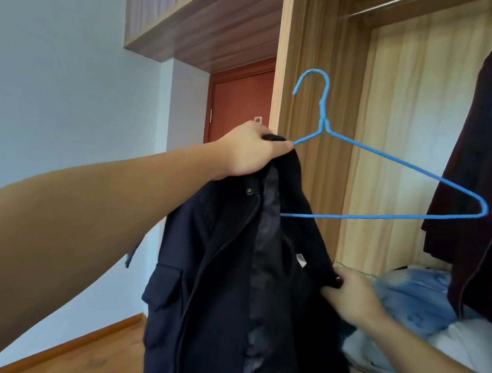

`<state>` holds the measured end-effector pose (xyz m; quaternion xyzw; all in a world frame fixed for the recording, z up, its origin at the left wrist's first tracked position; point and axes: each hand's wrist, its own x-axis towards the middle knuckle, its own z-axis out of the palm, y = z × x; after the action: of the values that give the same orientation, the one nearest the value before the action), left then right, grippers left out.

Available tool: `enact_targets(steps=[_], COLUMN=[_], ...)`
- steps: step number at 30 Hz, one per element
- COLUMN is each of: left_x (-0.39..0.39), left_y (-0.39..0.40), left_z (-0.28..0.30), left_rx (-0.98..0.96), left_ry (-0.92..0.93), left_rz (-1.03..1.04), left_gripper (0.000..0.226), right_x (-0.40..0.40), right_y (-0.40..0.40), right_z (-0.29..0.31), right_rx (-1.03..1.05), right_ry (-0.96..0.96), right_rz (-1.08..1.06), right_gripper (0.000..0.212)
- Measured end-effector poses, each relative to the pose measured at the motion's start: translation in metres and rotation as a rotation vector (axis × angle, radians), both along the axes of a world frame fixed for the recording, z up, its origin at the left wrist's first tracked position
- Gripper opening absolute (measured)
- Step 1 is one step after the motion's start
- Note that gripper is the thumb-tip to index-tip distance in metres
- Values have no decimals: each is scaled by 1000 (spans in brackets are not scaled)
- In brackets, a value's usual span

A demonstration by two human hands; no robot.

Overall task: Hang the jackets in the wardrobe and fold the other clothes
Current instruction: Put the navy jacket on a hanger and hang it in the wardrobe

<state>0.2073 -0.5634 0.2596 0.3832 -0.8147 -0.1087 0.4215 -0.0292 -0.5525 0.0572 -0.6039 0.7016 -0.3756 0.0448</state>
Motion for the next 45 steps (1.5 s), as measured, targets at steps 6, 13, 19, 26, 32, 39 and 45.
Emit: enact_targets(steps=[6,13,19,26,32,39,45], left_x=[66,102,102,66,43,50,57], left_y=[-19,-35,-51,-38,-32,-34,-33], left_z=[-34,-56,-73,-62,-69,-70,-57], left_rx=[-6,-121,-366,-429,-339,-312,-347], left_ry=[-32,-248,-386,-305,-180,-7,25], left_rz=[4,40,232,332,163,51,39], left_gripper=[35,20,25,28,20,24,23], right_x=[-40,-43,-21,20,38,33,41], right_y=[12,5,10,16,7,11,18], right_z=[35,90,128,147,162,192,202], right_rx=[25,-86,-139,-21,-85,-372,-139], right_ry=[144,-190,297,580,478,167,330], right_rz=[-144,-95,-198,-279,-226,-123,-100], right_gripper=[23,18,16,10,12,20,25])
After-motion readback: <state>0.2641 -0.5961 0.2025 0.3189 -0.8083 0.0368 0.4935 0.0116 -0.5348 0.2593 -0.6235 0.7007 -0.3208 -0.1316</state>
